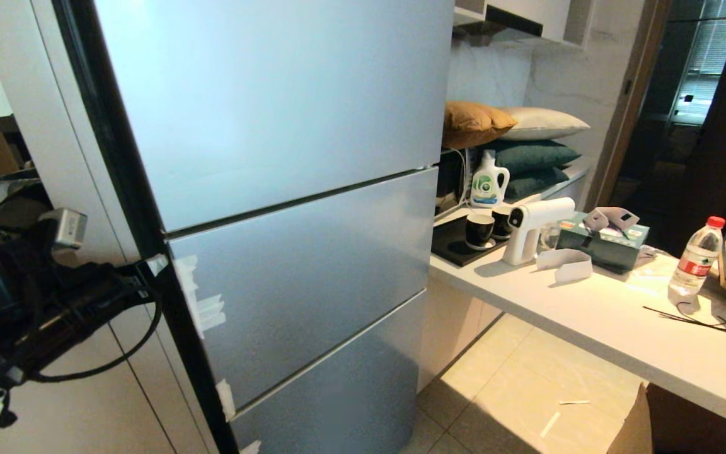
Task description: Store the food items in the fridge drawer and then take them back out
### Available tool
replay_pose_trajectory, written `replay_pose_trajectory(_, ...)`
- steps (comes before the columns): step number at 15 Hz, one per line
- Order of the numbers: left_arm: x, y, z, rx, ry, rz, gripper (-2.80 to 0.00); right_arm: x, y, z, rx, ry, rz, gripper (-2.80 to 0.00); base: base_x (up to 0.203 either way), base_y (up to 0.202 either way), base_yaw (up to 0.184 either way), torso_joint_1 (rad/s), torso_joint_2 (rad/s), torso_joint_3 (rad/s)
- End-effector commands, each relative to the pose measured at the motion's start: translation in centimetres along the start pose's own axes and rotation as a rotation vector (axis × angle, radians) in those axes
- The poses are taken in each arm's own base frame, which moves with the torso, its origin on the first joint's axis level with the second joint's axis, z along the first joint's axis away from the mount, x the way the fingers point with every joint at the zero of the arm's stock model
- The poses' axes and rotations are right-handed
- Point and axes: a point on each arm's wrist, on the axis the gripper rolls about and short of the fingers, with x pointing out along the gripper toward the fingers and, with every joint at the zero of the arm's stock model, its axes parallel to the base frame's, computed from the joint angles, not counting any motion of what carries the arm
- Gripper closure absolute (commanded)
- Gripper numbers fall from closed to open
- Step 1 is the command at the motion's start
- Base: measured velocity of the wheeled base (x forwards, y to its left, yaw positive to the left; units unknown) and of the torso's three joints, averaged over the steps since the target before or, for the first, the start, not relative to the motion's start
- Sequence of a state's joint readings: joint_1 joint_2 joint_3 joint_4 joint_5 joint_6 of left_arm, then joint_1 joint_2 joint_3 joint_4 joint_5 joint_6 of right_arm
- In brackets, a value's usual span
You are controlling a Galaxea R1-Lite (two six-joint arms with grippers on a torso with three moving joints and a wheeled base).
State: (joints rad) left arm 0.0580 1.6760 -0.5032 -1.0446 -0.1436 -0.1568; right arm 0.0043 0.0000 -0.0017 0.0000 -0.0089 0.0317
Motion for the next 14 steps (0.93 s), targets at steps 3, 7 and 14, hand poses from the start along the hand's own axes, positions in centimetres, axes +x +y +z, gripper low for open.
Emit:
replay_pose_trajectory(3, -0.3, -0.9, -0.4, 0.003, 0.01, -0.034, 0.0, 0.0, 0.0, 0.0, 0.0, 0.002, 0.0, 0.0, 0.0, 0.0, 0.0, 0.0, 0.0, 0.0)
replay_pose_trajectory(7, -0.5, -1.3, -0.7, 0.002, 0.023, -0.048, 0.0, 0.0, 0.0, 0.0, 0.0, 0.002, 0.0, 0.0, 0.0, 0.0, 0.0, 0.0, 0.0, 0.0)
replay_pose_trajectory(14, -1.4, -2.6, -1.2, 0.008, 0.046, -0.135, 0.0, 0.0, 0.0, 0.0, -0.001, 0.002, 0.002, 0.0, 0.0, 0.0, 0.0, 0.0, 0.0, 0.0)
